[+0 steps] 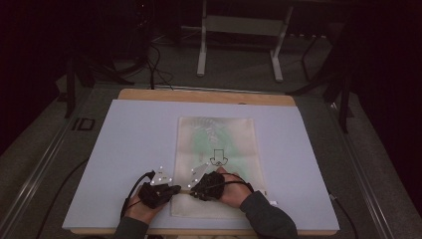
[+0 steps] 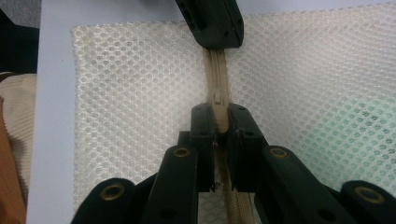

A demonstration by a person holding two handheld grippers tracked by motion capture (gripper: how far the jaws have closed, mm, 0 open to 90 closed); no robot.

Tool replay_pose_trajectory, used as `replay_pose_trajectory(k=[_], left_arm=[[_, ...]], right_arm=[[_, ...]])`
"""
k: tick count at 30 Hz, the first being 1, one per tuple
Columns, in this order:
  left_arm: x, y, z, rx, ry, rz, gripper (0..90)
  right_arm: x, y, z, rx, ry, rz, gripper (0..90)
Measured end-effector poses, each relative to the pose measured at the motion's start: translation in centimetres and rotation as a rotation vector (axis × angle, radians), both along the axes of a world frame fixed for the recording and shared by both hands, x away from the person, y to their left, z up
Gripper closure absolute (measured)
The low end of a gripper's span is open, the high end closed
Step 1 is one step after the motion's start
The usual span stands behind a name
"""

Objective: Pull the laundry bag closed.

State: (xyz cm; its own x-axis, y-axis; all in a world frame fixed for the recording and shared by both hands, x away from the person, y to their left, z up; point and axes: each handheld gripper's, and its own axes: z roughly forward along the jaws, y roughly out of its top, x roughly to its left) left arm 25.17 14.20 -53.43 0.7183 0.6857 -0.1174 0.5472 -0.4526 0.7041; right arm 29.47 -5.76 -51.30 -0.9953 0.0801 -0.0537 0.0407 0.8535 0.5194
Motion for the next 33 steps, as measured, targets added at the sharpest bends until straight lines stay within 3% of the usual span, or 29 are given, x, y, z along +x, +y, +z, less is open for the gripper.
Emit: replay_pose_trajectory(k=[33], left_arm=[[0.0, 0.0, 0.0, 0.0, 0.004, 0.004, 89.4]], right_arm=[[-0.4, -1.3, 0.4, -0.033, -0.024, 0.016, 82.5]])
